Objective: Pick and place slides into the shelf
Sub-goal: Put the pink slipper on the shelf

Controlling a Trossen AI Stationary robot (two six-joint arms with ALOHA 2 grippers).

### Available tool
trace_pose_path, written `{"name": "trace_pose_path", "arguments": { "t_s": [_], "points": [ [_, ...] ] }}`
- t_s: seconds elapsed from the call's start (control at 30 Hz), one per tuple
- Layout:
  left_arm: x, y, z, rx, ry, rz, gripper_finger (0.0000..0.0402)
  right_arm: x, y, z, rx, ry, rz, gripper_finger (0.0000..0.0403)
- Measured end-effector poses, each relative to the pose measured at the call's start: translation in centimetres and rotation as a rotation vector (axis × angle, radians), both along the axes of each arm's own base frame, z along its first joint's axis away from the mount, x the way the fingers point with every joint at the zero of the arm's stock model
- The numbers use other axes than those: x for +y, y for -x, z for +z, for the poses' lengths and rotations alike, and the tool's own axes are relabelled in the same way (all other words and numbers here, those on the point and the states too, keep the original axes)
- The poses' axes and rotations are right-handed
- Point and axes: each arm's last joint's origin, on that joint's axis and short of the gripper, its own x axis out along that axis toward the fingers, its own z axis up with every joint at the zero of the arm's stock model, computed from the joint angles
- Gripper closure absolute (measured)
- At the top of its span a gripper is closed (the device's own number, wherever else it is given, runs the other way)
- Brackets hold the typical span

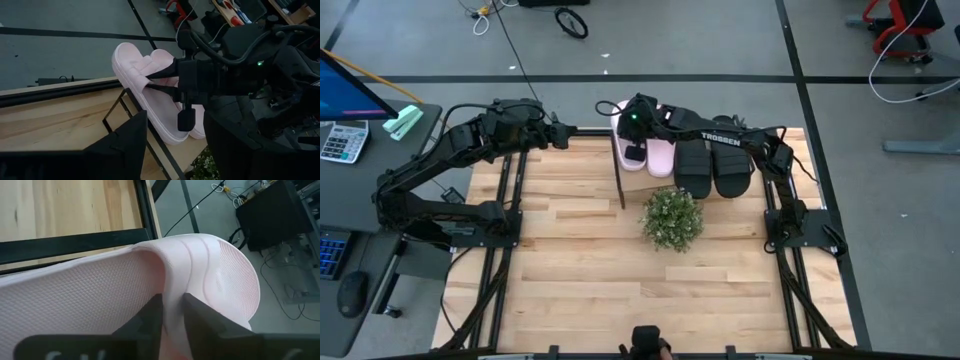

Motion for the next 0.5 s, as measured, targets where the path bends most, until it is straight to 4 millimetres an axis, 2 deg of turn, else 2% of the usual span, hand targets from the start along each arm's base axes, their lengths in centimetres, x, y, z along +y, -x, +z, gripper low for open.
{"name": "trace_pose_path", "arguments": {
  "t_s": [0.23,0.4,0.5],
  "points": [
    [0.0,0.0,0.0,0.0,0.0,0.0,0.0206,0.2,0.2,1.2,-0.001,-0.004,0.002,0.0275],
    [0.0,0.0,0.0,0.001,-0.001,0.0,0.0201,0.2,0.1,3.5,-0.052,0.0,0.016,0.0253],
    [0.0,0.0,0.0,0.001,-0.001,0.0,0.0202,0.5,0.0,5.4,-0.133,-0.057,0.107,0.0256]
  ]
}}
